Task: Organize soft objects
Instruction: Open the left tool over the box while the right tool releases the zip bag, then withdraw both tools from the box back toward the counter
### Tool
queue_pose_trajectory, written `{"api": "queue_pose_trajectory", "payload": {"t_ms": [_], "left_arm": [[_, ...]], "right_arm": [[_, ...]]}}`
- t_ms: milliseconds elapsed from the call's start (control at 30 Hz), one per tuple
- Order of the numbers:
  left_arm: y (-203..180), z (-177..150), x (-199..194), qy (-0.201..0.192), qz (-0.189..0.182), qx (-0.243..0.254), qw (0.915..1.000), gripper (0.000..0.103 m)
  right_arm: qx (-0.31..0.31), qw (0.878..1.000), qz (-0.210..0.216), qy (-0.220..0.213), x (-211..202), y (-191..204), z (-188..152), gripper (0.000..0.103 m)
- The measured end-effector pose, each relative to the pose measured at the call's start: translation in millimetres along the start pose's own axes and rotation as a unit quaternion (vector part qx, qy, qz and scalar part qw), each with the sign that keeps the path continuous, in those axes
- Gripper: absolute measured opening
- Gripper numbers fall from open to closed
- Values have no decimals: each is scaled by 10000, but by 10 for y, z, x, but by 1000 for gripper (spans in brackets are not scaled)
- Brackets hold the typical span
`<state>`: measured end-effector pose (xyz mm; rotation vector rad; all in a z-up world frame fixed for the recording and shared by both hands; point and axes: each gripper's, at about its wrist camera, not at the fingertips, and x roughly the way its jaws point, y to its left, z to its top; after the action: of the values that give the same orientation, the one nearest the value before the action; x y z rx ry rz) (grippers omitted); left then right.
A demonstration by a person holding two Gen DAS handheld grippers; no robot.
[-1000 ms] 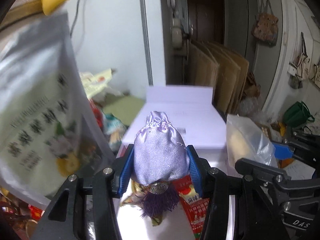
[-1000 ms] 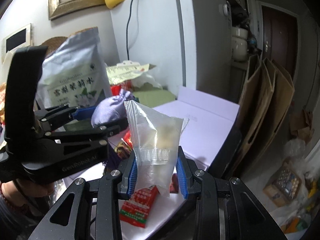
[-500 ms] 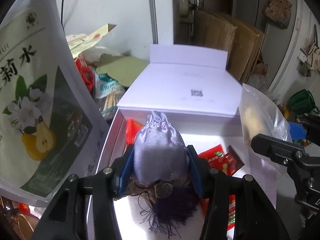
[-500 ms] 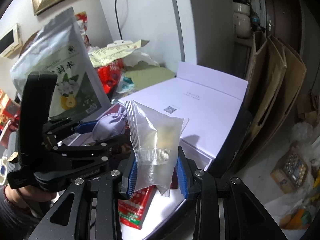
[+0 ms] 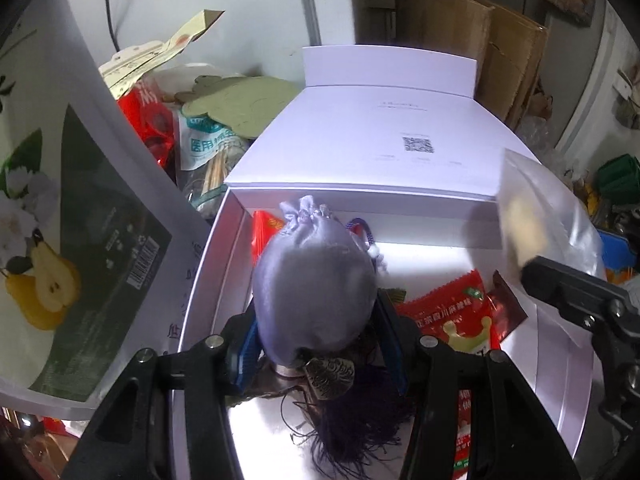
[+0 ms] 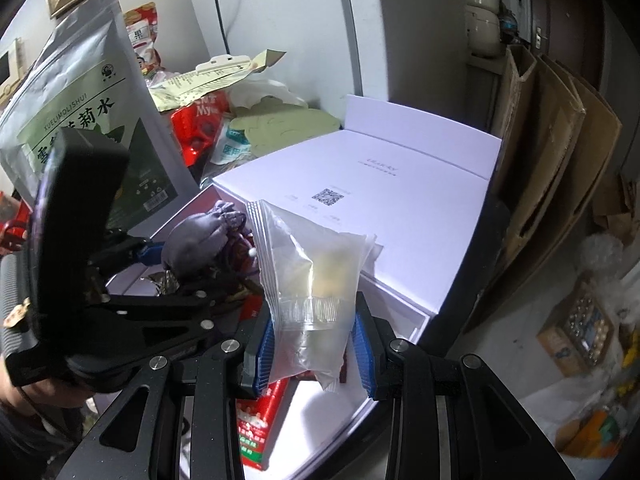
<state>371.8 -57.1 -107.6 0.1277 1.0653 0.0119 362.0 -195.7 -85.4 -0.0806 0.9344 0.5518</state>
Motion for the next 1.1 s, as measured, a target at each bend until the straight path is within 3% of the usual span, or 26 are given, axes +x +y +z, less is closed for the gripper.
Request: {"api": "queue_pose_trajectory", "payload": {"t_ms": [200,333,467,800,1100], "left_arm": [[14,5,35,152,-81,-110,9998,75],[49,-20,-100,-45,-65,-223,9997,76],[72,-28,-259,-201,-30,-259,9995,76],[49,-68,-736,-630,141,-276,9975,76],[68,-161,-1468,-1215,285,-352,9916,76]], "right_arm": [[-8,10000,-48,4,-1,8,4,35],[9,10000,-73,41,3,11,10,38],[144,9998,-107,126,9,-21,11,57],[122,9997,-194,52,-176,51,8,58],[126,9987,-257,-413,-744,190,64,58]]}}
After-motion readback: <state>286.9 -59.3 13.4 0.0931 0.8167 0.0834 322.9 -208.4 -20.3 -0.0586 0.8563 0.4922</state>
